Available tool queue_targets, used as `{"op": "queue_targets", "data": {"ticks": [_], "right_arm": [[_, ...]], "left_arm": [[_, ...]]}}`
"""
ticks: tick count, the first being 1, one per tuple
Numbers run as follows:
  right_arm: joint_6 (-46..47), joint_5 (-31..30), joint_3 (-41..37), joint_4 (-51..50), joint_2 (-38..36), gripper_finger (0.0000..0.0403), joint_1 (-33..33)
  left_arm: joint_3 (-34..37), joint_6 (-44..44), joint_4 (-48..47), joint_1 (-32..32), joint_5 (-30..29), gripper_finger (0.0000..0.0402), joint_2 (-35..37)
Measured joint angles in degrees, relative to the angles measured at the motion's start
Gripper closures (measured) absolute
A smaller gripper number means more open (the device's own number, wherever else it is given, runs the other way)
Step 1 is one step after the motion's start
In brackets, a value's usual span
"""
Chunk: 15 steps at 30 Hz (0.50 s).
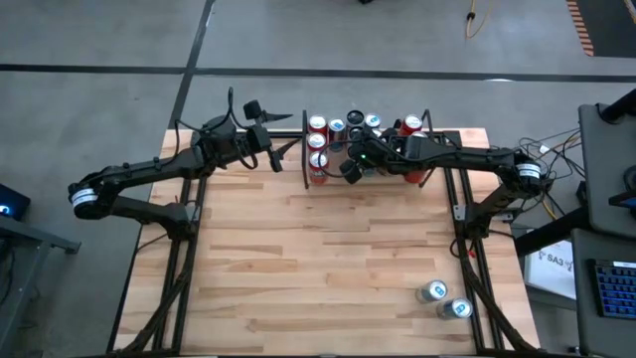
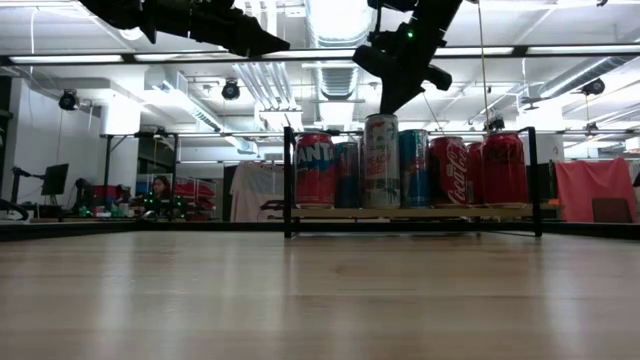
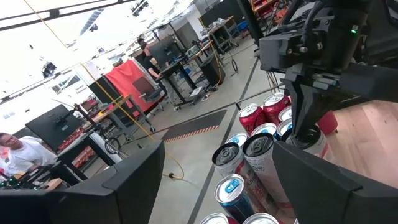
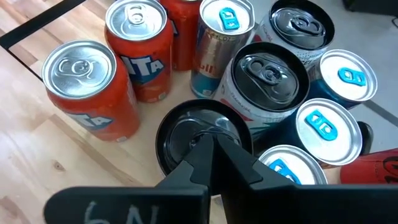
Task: Place canned beverage on shelf
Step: Put the white soda can on the shelf
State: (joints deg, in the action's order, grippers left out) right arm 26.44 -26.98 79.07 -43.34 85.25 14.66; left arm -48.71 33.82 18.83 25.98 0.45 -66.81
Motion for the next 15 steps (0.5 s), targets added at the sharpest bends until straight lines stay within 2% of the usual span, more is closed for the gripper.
{"op": "queue_targets", "data": {"ticks": [15], "right_arm": [[0.15, -3.03, -0.15, 0.38, 0.15, 0.0394, 0.02]], "left_arm": [[0.0, 0.0, 0.0, 0.01, 0.0, 0.0119, 0.0]]}}
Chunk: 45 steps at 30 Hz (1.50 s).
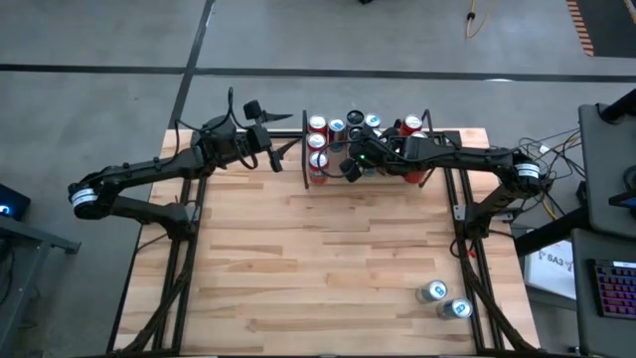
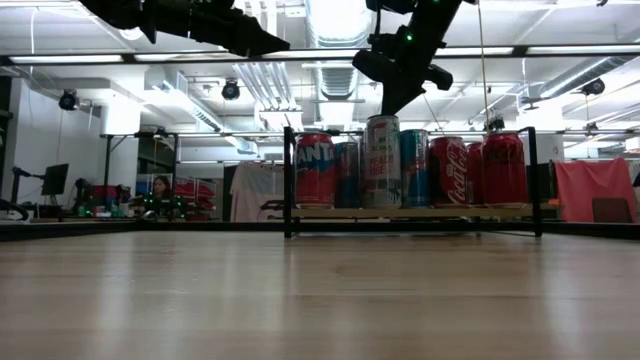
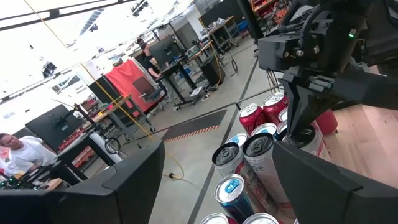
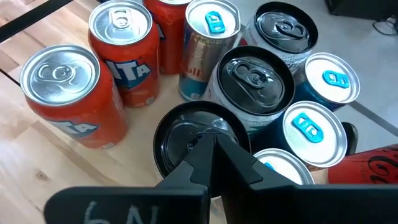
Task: Place canned beverage on shelf
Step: Put the white soda can on the shelf, then put the blue soda can on the shelf
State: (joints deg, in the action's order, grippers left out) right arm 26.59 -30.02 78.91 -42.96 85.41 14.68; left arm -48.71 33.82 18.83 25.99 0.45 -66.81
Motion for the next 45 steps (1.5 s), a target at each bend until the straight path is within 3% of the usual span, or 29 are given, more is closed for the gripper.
{"op": "queue_targets", "data": {"ticks": [13, 21, 33, 45], "right_arm": [[-1.77, 0.04, 3.63, -1.1, -0.11, 0.0394, -0.02], [0.58, 0.55, 9.28, -13.37, -0.36, 0.0394, 0.3], [-0.44, 16.91, 7.88, -18.12, -1.99, 0.0394, 7.76], [-1.13, 16.58, 2.4, -16.37, -2.29, 0.0394, 9.38]], "left_arm": [[0.0, 0.0, 0.0, 0.01, 0.0, 0.0119, 0.0], [0.04, 0.0, -0.02, 0.01, -0.02, 0.0119, 0.0], [0.09, -0.02, -0.09, 0.01, -0.01, 0.0119, 0.0], [0.09, -0.02, -0.15, 0.01, -0.01, 0.0119, 0.0]]}}
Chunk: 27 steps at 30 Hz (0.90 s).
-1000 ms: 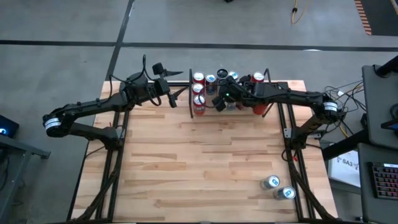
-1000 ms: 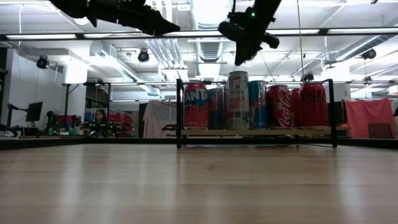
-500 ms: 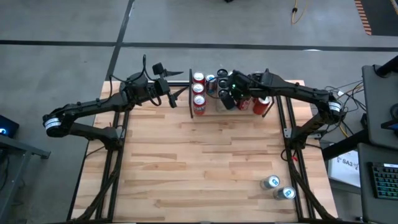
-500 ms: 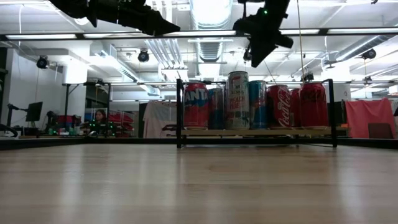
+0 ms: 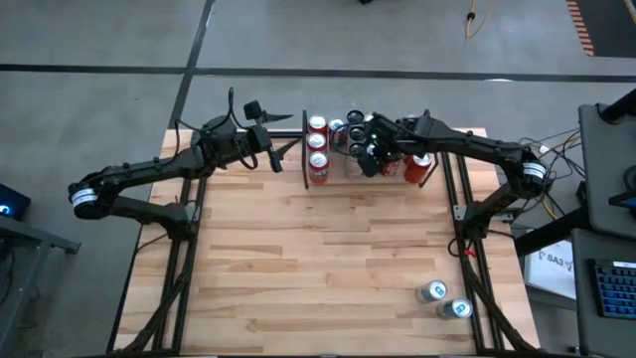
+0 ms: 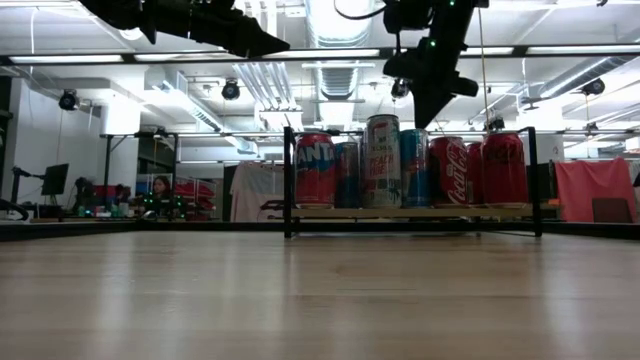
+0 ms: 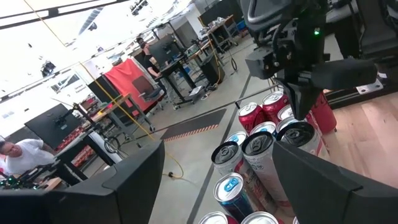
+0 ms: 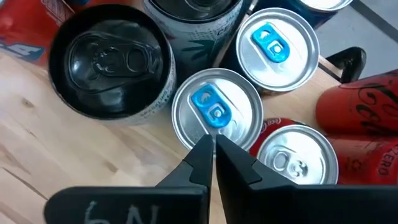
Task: Place canned beverage on shelf
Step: Put the blue soda can on the shelf
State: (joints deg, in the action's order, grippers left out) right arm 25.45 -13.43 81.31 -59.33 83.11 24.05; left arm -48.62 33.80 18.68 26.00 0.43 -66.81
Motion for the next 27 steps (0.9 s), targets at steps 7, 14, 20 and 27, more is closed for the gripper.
{"op": "queue_targets", "data": {"ticks": [7, 14, 20, 27], "right_arm": [[0.02, -0.06, -0.31, -1.3, -0.1, 0.0394, 0.0], [0.46, 0.24, -0.32, -2.32, -0.24, 0.0394, 0.0], [0.2, 0.17, -0.31, -2.02, -0.24, 0.0394, 0.0], [-0.15, -0.61, 1.84, -1.81, -0.24, 0.0394, 0.0]], "left_arm": [[0.01, 0.0, 0.0, -0.01, 0.01, 0.0119, 0.0], [0.02, 0.0, 0.03, -0.02, 0.01, 0.0119, 0.0], [0.02, 0.0, 0.14, 0.0, 0.01, 0.0119, 0.0], [0.02, 0.07, 0.22, -0.01, 0.01, 0.0119, 0.0]]}}
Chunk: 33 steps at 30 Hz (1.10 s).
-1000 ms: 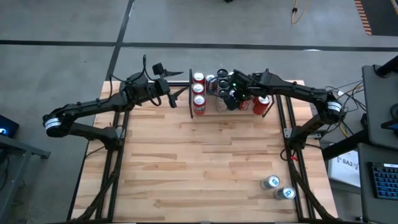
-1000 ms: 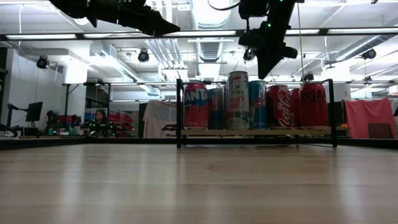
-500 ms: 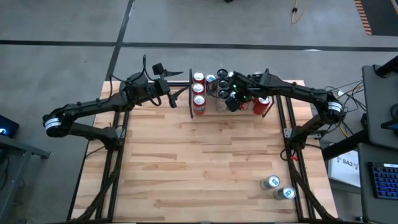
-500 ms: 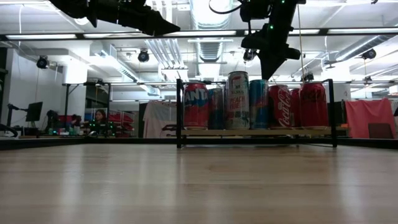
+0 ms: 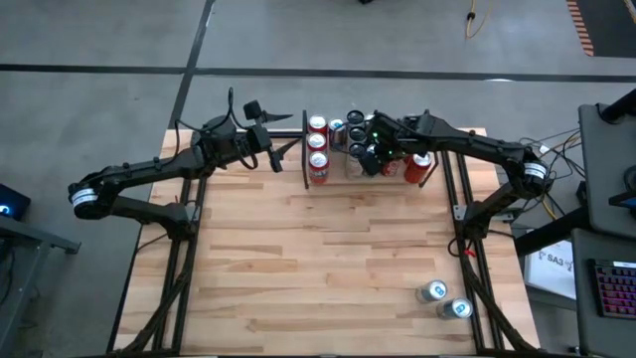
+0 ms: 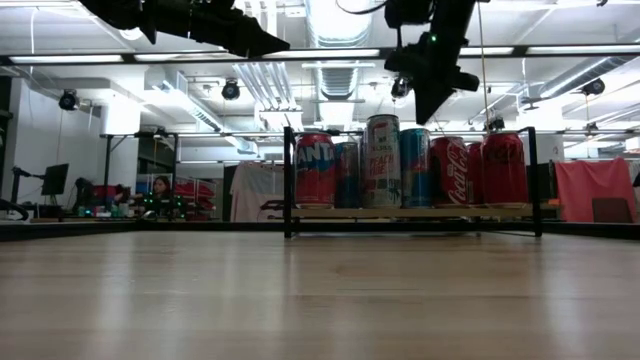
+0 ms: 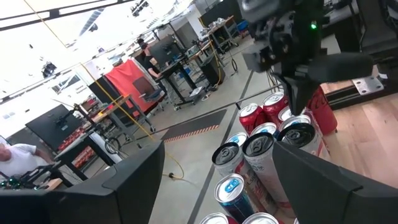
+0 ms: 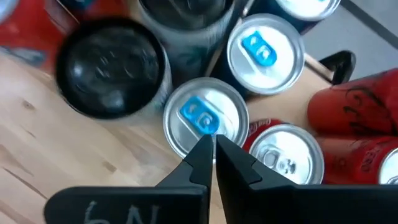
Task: Place canned beverage on shelf
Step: Put the blue soda can on the shelf
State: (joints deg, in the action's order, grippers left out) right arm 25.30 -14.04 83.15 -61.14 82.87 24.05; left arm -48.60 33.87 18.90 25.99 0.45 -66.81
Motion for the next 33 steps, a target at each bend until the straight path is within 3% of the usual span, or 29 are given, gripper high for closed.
{"op": "queue_targets", "data": {"ticks": [7, 11, 18, 25, 33], "right_arm": [[2.7, 1.6, 7.99, -3.14, -0.58, 0.0394, -3.56], [9.5, 9.83, 11.45, -5.35, -0.81, 0.0394, -8.67], [28.98, 20.04, 10.76, -6.14, -0.66, 0.0394, -22.27], [48.48, 24.42, 7.76, -6.66, -0.5, 0.0394, -38.15], [74.57, 23.12, 3.51, -9.77, -0.5, 0.0394, -56.63]], "left_arm": [[-0.02, -0.08, -0.01, -0.11, 0.15, 0.0119, 0.0], [-0.02, -0.87, -0.02, -0.45, 0.93, 0.0119, 0.0], [-0.02, -5.91, -0.02, -0.89, 10.36, 0.0119, 0.15], [-0.11, -18.74, 1.5, -1.56, 13.66, 0.0119, 0.48], [-0.11, -30.65, 0.39, -1.56, 29.09, 0.0119, 0.59]]}}
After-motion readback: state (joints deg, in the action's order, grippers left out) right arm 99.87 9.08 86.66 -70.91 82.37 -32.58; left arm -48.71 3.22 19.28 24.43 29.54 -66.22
